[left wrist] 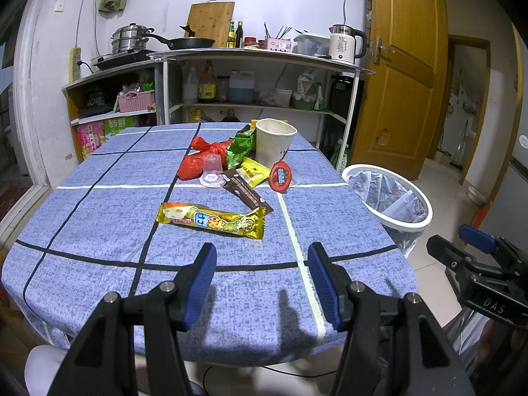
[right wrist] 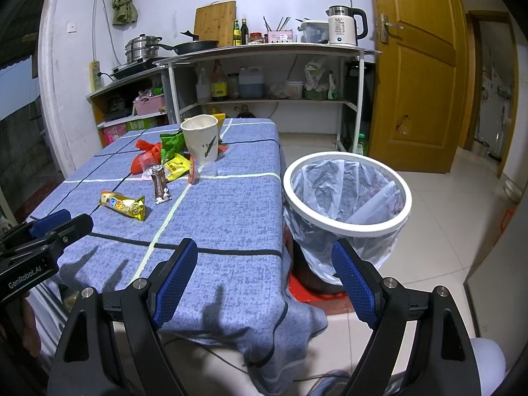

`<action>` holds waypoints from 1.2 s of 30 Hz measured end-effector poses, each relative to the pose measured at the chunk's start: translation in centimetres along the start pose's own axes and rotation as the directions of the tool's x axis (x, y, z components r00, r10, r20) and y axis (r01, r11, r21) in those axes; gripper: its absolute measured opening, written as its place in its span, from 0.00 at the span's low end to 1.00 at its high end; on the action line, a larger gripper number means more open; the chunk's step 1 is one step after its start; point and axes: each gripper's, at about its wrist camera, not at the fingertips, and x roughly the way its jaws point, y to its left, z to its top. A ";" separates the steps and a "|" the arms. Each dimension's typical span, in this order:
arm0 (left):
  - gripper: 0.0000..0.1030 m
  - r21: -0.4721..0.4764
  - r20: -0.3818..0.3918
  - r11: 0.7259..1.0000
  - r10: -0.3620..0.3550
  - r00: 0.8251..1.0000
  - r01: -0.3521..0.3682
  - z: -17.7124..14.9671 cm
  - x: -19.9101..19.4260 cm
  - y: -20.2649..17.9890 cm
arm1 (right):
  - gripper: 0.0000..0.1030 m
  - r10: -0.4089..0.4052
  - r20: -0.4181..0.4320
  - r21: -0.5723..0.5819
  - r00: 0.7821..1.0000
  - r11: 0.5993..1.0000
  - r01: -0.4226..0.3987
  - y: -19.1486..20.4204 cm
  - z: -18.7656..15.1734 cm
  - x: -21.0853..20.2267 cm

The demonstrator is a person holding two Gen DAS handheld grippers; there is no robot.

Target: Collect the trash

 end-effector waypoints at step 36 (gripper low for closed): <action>0.58 -0.122 -0.095 0.992 0.003 0.995 -0.015 1.2 4.4 4.5 | 0.81 0.080 -0.022 -0.065 0.997 0.995 -0.081 2.4 2.9 3.6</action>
